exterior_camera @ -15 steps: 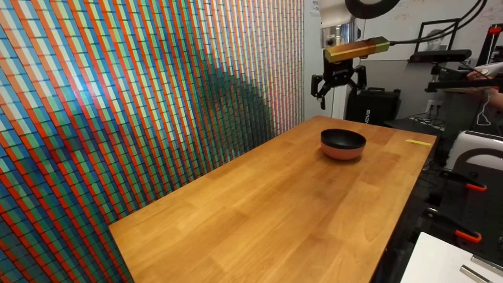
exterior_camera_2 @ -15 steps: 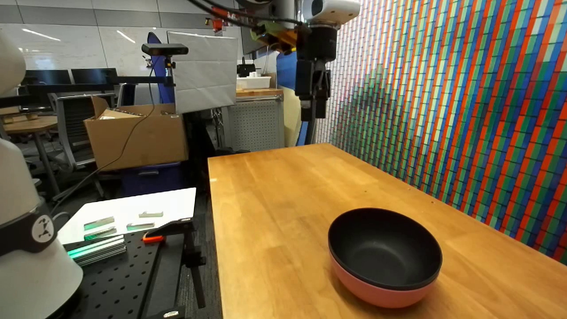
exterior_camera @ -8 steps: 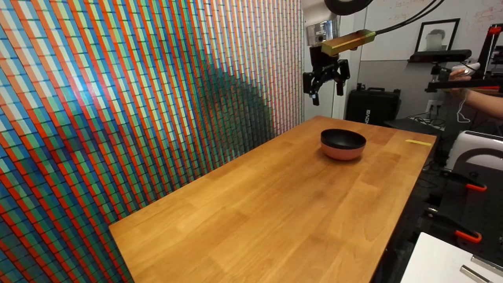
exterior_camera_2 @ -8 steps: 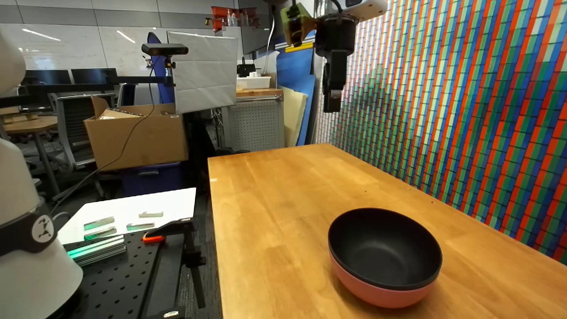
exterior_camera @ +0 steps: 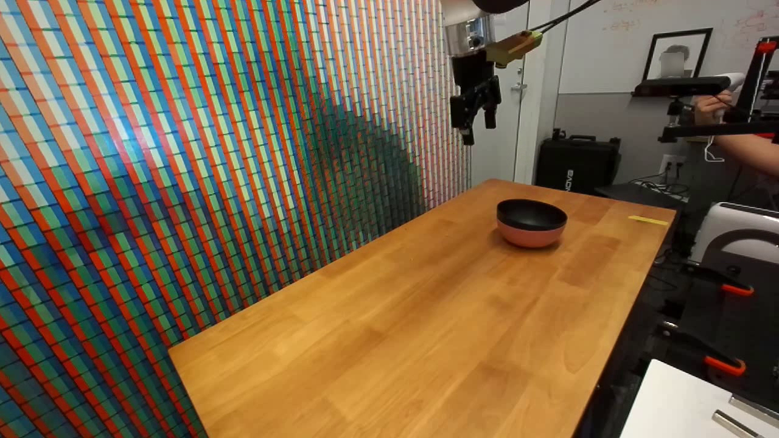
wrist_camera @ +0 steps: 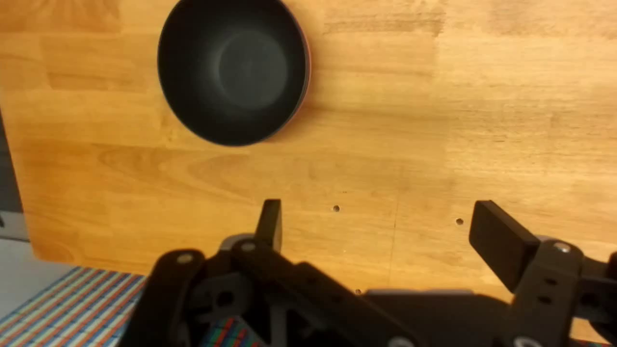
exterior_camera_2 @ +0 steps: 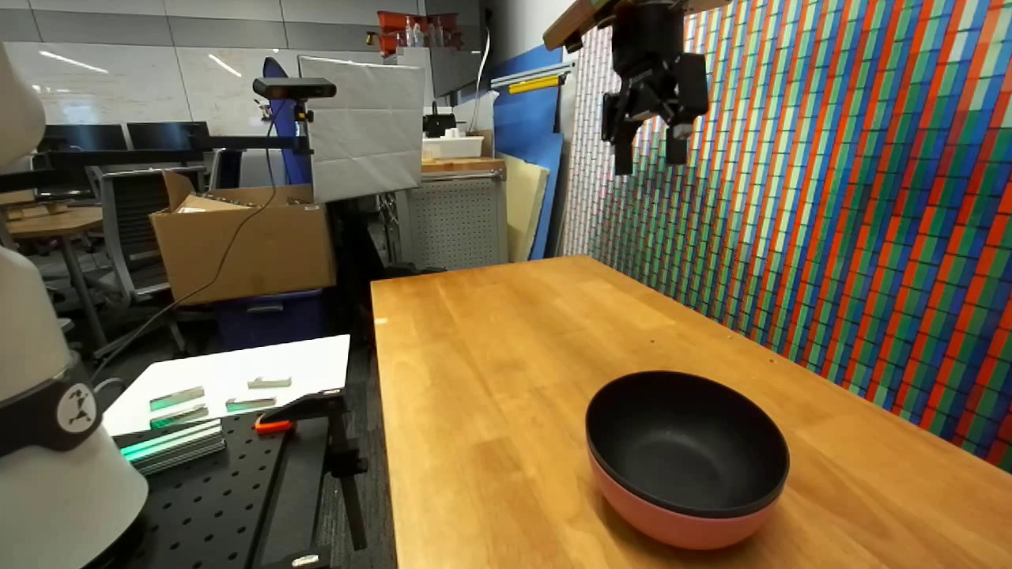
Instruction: Put the black bowl in the peach bowl
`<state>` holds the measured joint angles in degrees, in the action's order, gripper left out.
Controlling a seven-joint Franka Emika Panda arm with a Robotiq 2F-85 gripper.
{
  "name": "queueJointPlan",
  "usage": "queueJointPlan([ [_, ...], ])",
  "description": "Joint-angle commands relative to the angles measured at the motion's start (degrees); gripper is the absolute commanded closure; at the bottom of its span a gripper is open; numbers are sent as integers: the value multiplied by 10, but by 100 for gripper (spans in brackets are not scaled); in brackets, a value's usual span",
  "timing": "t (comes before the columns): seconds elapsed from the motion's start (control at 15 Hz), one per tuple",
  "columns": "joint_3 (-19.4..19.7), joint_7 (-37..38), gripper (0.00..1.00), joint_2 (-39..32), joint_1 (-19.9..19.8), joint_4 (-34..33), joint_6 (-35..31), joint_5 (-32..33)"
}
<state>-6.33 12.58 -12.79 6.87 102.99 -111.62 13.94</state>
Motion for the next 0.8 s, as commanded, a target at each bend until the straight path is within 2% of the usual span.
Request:
queueJointPlan([
  [0.0,5,-126,0,-9,-4,-58,15,9],
  [0.2,4,-225,0,-8,-15,-77,8,-10],
  [0.27,4,-231,0,-12,-16,-86,21,-21],
  [0.33,7,-188,0,0,-7,-55,2,-3],
  [0.73,7,-213,0,-2,-12,-61,4,-10],
])
